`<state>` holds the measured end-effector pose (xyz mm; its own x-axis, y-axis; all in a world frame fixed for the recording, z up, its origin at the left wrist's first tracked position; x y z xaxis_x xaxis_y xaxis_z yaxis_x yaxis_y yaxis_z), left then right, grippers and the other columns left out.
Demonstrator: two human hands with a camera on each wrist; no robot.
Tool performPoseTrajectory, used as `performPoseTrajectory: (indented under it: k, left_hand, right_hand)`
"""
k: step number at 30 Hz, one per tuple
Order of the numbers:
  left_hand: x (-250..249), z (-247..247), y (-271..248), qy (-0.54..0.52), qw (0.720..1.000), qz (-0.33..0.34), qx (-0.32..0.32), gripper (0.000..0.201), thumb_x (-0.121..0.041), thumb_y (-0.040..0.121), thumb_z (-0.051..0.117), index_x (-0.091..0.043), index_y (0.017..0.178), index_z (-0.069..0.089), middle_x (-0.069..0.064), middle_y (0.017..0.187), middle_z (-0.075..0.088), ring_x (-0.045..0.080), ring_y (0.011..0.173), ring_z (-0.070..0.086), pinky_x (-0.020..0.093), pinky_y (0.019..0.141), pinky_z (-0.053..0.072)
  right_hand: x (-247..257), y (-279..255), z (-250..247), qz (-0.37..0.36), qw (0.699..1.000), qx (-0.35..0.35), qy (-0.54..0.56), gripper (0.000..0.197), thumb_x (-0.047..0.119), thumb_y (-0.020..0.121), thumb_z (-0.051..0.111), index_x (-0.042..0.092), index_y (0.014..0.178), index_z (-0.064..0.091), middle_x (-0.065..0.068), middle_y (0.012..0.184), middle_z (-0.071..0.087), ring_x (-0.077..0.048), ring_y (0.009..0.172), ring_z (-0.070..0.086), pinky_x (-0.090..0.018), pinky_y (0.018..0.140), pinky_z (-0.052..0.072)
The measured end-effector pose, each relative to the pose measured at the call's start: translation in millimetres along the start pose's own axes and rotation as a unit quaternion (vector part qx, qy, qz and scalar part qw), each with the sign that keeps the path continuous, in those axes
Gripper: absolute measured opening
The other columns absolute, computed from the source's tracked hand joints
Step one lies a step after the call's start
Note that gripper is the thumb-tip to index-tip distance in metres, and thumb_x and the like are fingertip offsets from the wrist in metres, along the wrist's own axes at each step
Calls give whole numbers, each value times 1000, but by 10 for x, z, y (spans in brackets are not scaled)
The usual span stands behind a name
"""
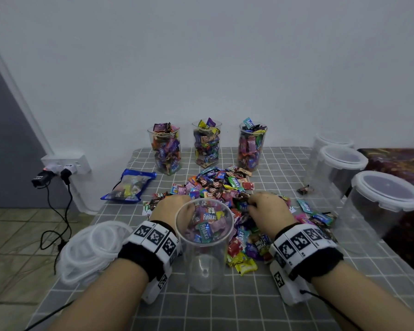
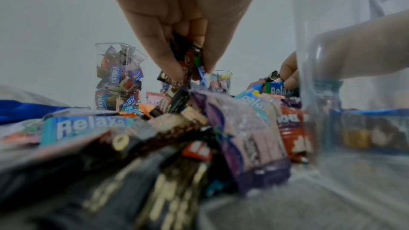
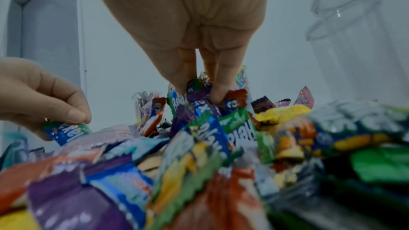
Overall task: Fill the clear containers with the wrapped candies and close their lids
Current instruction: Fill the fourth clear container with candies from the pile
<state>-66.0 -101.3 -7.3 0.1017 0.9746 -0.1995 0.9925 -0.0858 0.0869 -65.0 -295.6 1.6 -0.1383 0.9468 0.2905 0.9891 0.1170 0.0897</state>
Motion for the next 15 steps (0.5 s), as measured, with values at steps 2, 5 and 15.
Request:
performPoseTrajectory:
  k: [2,5,15]
  left_hand:
    - [9,-45,-14,-18,1000,-5,-16,28,-26,99,37,-12,91,60,5,97,64,23,89,58,31,79,45]
    - [15,-104,-34,-25,999,-12,-34,23,-27,98,40,-13,89,57,5,96,62,23,90,57,30,76,43]
    - [-15,-223,-94,-59,995,8,-82,16,-27,94,50,-14,97,61,2,102,62,18,93,55,23,70,31]
  right_hand:
    - [-29,-33,-85,3,999,-26,26,19,17,94,48,7,99,64,-8,102,62,-24,95,56,-30,77,40]
    - [-64,-82,-171,0,997,-49,58,18,16,94,49,6,96,64,-6,98,60,-21,91,53,-28,73,35]
    - [221,-290,-628,-85,967,-115,212,16,16,91,58,19,75,57,0,83,57,-18,82,52,-29,71,36]
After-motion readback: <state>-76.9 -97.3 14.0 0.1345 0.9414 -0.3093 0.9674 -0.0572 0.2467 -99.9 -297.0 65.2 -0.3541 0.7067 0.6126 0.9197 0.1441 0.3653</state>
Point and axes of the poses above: each hand's wrist, its own y-axis towards the middle knuckle, its own z-axis out of the palm, x = y × z, the point moved 10 cm from there along y, towards the middle knuckle
